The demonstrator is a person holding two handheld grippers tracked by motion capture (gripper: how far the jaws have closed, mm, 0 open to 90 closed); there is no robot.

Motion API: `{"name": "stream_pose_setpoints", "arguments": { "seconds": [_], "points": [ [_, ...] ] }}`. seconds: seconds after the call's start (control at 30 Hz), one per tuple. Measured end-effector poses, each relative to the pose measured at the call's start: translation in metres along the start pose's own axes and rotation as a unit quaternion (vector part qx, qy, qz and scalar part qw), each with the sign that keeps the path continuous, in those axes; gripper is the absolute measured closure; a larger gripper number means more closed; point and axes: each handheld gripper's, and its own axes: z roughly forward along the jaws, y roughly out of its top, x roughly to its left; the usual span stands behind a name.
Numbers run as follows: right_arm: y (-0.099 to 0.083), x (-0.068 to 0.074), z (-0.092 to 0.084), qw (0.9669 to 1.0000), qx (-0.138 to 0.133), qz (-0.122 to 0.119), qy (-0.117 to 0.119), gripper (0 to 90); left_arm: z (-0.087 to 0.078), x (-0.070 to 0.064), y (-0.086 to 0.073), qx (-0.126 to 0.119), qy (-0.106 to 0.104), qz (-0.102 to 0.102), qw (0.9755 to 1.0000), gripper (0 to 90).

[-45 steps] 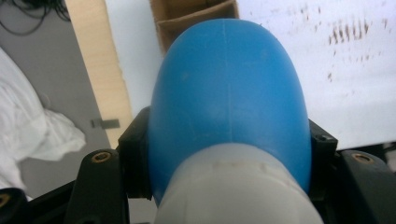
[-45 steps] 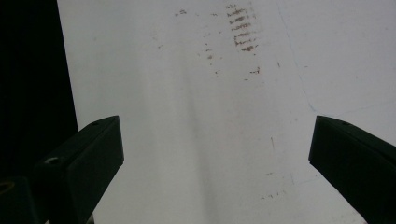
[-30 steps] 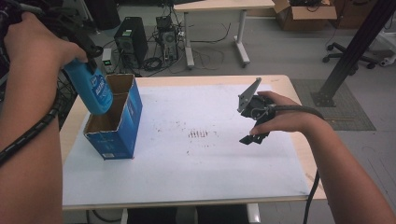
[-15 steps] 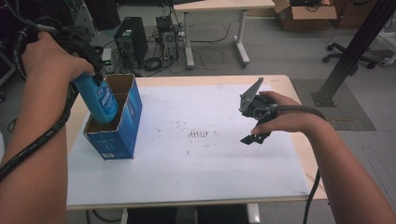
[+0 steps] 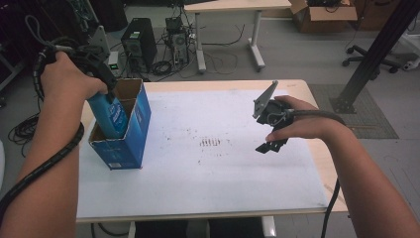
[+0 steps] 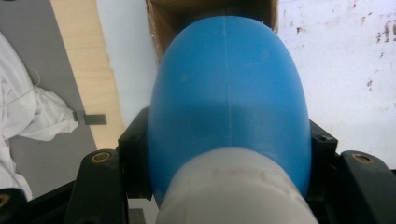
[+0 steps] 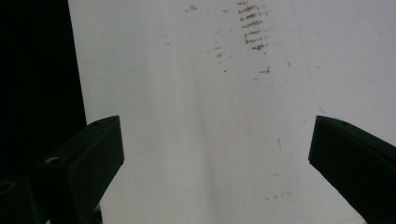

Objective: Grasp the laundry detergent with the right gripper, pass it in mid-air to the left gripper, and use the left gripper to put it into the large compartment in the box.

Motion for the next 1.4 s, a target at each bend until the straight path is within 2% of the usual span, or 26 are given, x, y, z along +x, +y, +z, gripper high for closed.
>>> {"name": "stream_pose_setpoints", "arguments": {
  "seconds": [0.43,0.67,1.23,1.4],
  "points": [
    [0.0,-0.002,-0.005,0.9999,0.011,0.0,0.007,3.2,0.038,0.001,0.003,0.012,-0.01,0.003,0.9999,38.0],
    [-0.003,-0.002,-0.005,0.9999,0.01,0.003,0.009,3.3,0.057,-0.001,0.005,0.019,0.0,0.01,0.9998,38.1],
    [-0.004,-0.003,0.001,0.9998,0.008,0.002,0.015,3.3,0.089,-0.001,0.007,0.028,-0.006,0.01,0.9995,38.1],
    [-0.005,-0.004,0.001,0.9999,0.007,0.003,0.015,3.4,0.097,-0.002,0.006,0.025,0.0,0.012,0.9996,38.1]
  ]
}}
